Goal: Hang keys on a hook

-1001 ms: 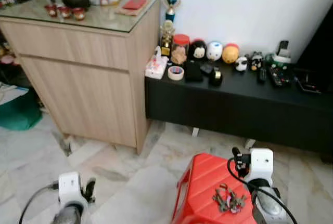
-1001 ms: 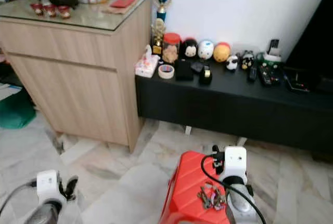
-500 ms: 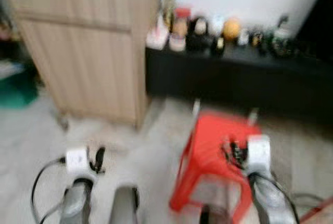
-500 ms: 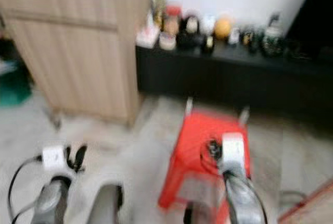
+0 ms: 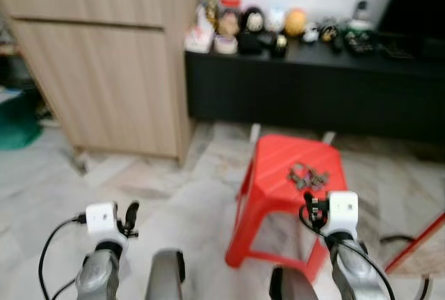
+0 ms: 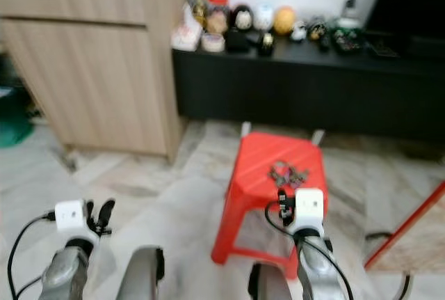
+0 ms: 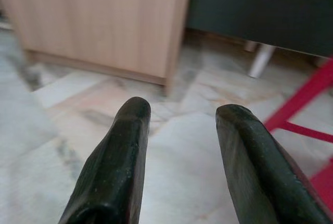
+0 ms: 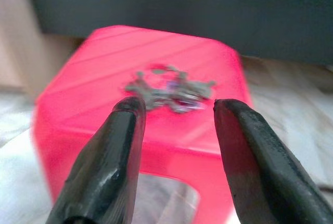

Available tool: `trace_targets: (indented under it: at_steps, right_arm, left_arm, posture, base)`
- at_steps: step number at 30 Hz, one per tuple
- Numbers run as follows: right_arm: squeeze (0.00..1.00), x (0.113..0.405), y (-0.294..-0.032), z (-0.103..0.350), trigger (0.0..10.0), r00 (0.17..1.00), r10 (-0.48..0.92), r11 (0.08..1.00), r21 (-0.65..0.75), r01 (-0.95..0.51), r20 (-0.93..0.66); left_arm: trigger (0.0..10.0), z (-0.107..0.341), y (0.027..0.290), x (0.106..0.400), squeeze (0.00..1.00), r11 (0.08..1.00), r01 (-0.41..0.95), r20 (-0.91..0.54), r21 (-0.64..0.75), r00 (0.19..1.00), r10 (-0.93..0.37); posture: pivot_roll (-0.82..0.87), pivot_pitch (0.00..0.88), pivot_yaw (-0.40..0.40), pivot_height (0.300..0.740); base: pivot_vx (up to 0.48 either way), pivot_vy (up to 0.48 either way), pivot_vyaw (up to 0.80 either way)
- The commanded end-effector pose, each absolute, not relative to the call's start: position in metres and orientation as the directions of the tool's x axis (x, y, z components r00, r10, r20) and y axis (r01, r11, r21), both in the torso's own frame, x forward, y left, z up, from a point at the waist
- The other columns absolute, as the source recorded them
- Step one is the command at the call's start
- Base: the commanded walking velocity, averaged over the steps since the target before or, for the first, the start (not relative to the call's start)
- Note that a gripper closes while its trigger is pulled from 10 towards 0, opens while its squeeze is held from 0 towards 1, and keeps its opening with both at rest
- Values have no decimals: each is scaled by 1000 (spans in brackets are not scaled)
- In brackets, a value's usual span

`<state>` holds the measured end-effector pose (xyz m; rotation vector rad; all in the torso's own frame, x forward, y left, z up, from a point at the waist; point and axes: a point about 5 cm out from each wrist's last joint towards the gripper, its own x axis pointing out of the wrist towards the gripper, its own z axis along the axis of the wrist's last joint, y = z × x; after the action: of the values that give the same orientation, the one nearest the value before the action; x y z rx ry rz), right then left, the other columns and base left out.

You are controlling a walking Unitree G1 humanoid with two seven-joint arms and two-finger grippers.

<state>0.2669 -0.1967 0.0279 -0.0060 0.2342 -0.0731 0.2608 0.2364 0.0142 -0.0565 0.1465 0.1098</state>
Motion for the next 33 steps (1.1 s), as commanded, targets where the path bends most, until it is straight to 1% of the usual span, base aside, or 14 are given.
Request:
trace_targets:
  at_steps: [1, 4, 7, 9, 13, 18, 19, 20, 25, 33]
  right_arm:
    - [0, 270, -202, 28, 10000, 964, -101, 994, 6, 106, -245]
    - [0, 272, -203, 28, 10000, 960, -112, 992, 20, 121, -258]
    - [0, 273, -203, 29, 10000, 961, -107, 993, 14, 114, -255]
    - [0, 274, -201, 31, 10000, 969, -98, 994, 27, 107, -225]
    - [0, 274, -199, 32, 10000, 970, -85, 996, 18, 92, -230]
    - [0, 276, -195, 33, 10000, 973, -50, 999, 7, 53, -224]
    - [0, 277, -193, 34, 10000, 977, -27, 1000, -4, 27, -213]
    - [0, 277, -192, 36, 10000, 979, -21, 1000, -16, 18, -202]
    - [0, 277, -190, 35, 10000, 978, -18, 1000, 9, 21, -208]
    - [0, 277, -190, 34, 10000, 977, -9, 1000, 6, 11, -213]
  left_arm:
    - [10000, 18, 231, 266, 0, 993, -96, -136, -61, 987, 87]
    - [10000, 17, 231, 265, 0, 994, -94, -138, -62, 987, 85]
    - [10000, 17, 231, 266, 0, 994, -92, -138, -62, 987, 83]
    - [10000, 17, 231, 266, 0, 994, -91, -139, -63, 987, 82]
    - [10000, 18, 231, 266, 0, 994, -91, -140, -64, 987, 81]
    - [10000, 18, 231, 267, 0, 994, -90, -139, -66, 987, 80]
    - [10000, 18, 231, 267, 0, 994, -91, -139, -67, 987, 81]
    - [10000, 18, 231, 267, 0, 994, -91, -141, -67, 987, 81]
    - [10000, 17, 231, 267, 0, 993, -93, -144, -67, 986, 82]
    - [10000, 17, 230, 268, 0, 994, -87, -149, -70, 986, 76]
  posture:
    - [55, 0, -83, 571]
    - [55, 0, -83, 571]
    - [54, 0, -83, 571]
    - [54, 0, -83, 571]
    - [55, 0, -83, 571]
    - [54, 0, -83, 571]
    - [54, 0, -83, 571]
    - [54, 0, -83, 571]
    - [55, 0, -84, 571]
    - [56, 0, -83, 571]
  base:
    - [330, 0, 0]
    - [346, 0, 0]
    - [356, 0, -573]
    - [356, 0, 0]
    - [364, 0, 0]
    - [366, 0, 0]
    - [368, 0, 0]
    - [364, 0, 594]
    - [355, 0, 703]
    - [280, 0, 0]
